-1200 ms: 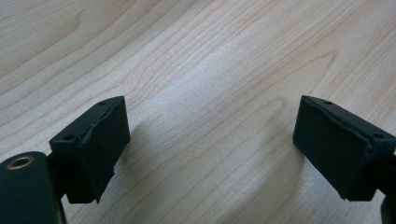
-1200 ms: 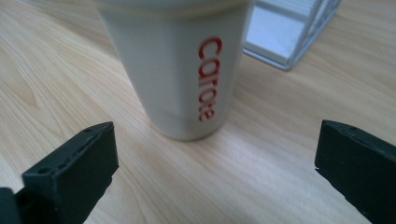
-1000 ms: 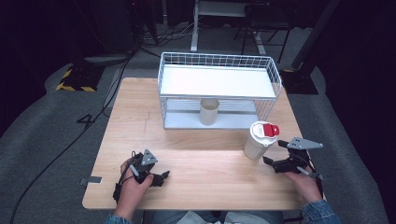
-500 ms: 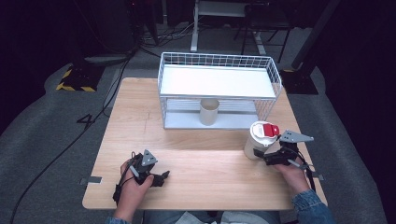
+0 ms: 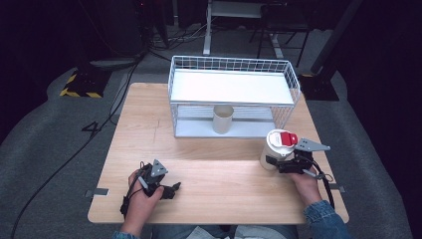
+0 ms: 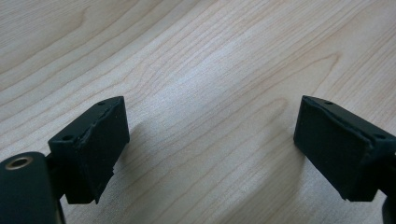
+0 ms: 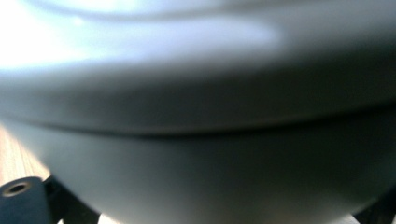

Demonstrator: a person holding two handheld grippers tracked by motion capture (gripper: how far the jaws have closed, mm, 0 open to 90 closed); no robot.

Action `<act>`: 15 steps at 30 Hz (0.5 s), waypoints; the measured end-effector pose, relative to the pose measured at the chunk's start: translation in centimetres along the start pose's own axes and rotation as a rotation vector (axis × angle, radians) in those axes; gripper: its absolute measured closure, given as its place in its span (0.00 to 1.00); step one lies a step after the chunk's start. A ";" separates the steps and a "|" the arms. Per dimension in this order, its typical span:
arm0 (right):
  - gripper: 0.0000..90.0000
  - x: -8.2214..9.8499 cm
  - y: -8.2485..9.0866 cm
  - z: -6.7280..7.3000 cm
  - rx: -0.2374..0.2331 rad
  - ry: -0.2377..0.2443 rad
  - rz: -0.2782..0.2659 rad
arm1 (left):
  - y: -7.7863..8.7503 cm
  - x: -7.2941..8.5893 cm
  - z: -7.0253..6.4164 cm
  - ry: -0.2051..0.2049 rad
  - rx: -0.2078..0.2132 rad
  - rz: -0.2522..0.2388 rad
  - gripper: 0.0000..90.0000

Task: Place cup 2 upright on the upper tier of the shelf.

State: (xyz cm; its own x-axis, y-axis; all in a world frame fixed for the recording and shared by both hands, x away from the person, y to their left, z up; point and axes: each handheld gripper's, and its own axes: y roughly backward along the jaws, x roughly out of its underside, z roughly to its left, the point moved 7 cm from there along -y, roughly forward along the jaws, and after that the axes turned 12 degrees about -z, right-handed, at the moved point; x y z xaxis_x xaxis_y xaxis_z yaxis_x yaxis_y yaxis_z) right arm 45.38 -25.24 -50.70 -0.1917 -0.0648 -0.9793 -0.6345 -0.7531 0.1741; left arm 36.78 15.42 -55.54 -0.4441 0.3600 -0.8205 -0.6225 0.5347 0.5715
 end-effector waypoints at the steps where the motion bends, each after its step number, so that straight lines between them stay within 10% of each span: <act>1: 0.10 0.0 0.0 0.0 0.002 0.006 -0.001 | 0.0 0.0 0.0 -0.002 0.000 0.000 0.12; 15: 0.11 0.0 0.1 0.0 0.004 0.028 0.007 | 0.0 0.0 0.0 0.000 -0.003 -0.002 0.12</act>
State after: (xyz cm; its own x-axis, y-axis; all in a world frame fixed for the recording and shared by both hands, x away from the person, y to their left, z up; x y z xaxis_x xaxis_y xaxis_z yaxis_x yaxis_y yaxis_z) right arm 45.32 -25.29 -50.66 -0.1753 -0.0883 -0.9805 -0.6363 -0.7498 0.1813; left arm 36.77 15.41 -55.54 -0.4429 0.3591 -0.8215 -0.6253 0.5330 0.5701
